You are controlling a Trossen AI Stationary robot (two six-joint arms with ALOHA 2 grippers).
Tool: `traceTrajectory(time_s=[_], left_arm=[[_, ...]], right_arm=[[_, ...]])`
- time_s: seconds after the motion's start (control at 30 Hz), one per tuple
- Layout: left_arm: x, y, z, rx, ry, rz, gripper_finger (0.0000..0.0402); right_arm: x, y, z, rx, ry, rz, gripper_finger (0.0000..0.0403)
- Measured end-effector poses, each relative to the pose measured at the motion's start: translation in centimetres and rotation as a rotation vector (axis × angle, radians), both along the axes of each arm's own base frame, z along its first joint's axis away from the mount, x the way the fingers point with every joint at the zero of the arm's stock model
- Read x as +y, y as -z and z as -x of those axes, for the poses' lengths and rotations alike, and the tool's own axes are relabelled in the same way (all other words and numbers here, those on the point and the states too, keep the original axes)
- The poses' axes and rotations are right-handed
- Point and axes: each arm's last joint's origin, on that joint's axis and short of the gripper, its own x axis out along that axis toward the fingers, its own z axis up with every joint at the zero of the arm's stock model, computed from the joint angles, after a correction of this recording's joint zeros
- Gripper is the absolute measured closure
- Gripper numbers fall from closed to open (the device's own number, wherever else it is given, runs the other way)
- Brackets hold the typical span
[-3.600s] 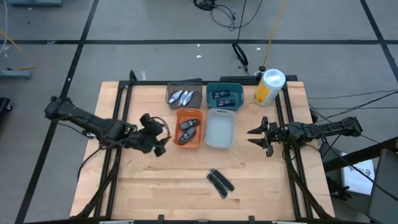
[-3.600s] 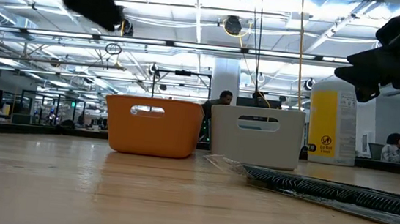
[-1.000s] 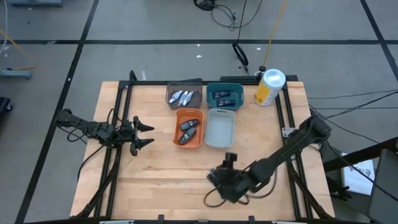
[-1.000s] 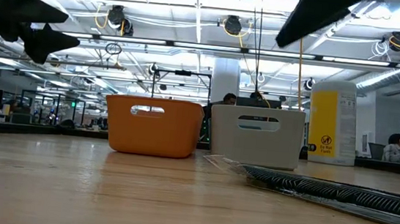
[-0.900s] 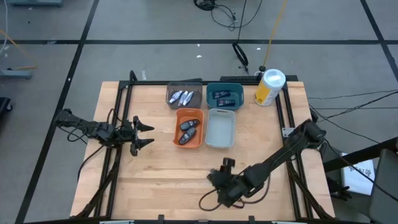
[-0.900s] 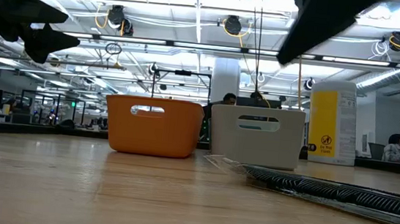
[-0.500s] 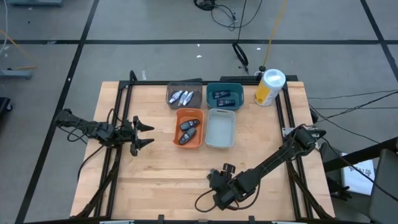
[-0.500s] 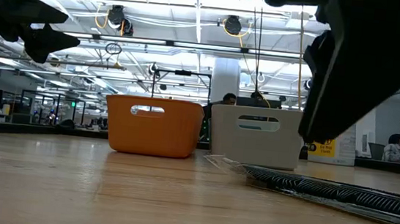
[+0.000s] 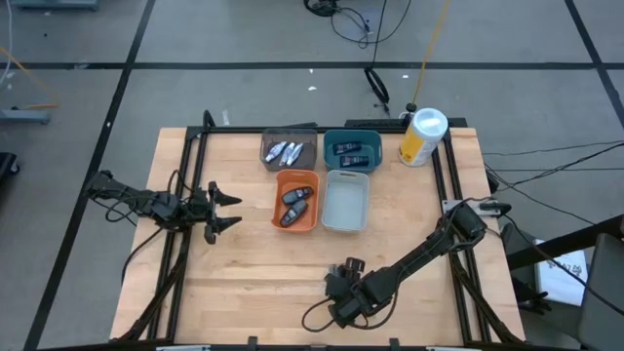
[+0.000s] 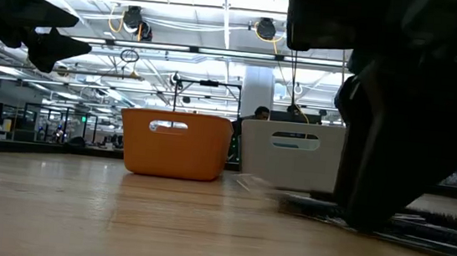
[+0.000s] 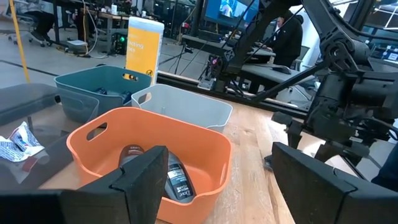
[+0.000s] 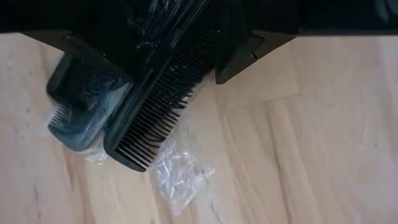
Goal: Pick & Place Travel size toiletries
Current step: Put the black comb into the gray bin
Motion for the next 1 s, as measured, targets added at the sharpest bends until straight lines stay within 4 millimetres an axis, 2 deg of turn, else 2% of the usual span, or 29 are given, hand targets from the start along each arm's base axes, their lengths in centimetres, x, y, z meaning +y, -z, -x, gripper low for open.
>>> traceTrajectory(time_s=[0.37,1.0], left_arm=[[0.00,0.00,0.00,0.000,0.000,0.005,0.0119],[0.00,0.00,0.00,0.000,0.000,-0.001,0.0119]], right_arm=[[-0.26,0.21,-0.09,0.022,-0.003,-0.006,0.0215],[-0.50,-0.20,-0.18,0.020,-0.038,-0.011,0.0386]])
